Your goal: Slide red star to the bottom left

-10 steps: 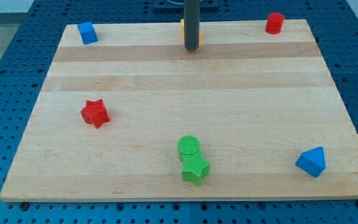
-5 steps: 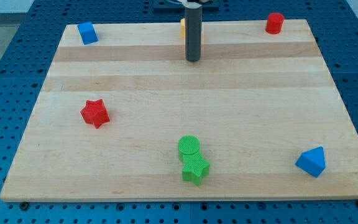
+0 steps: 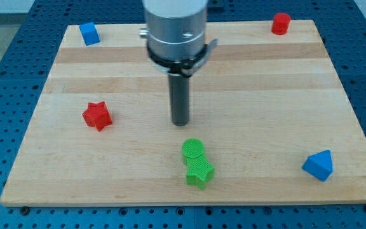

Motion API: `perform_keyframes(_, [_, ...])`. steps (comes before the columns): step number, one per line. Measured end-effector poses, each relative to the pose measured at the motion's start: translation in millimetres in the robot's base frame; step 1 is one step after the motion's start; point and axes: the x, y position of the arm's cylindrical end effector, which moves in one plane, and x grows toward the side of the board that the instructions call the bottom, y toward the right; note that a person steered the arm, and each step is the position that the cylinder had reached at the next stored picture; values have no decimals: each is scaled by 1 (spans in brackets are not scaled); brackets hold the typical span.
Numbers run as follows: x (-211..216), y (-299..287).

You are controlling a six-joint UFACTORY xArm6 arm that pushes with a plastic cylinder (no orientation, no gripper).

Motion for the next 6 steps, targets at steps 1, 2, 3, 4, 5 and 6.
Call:
perform_keyframes(1, [-4,-39])
perform_keyframes(2, [-24,-73])
perform_keyframes(3, [-28,-108])
perform_keyframes(4, [-28,-139])
perform_keyframes(5, [-20,-164])
perform_keyframes(6, [1,-180])
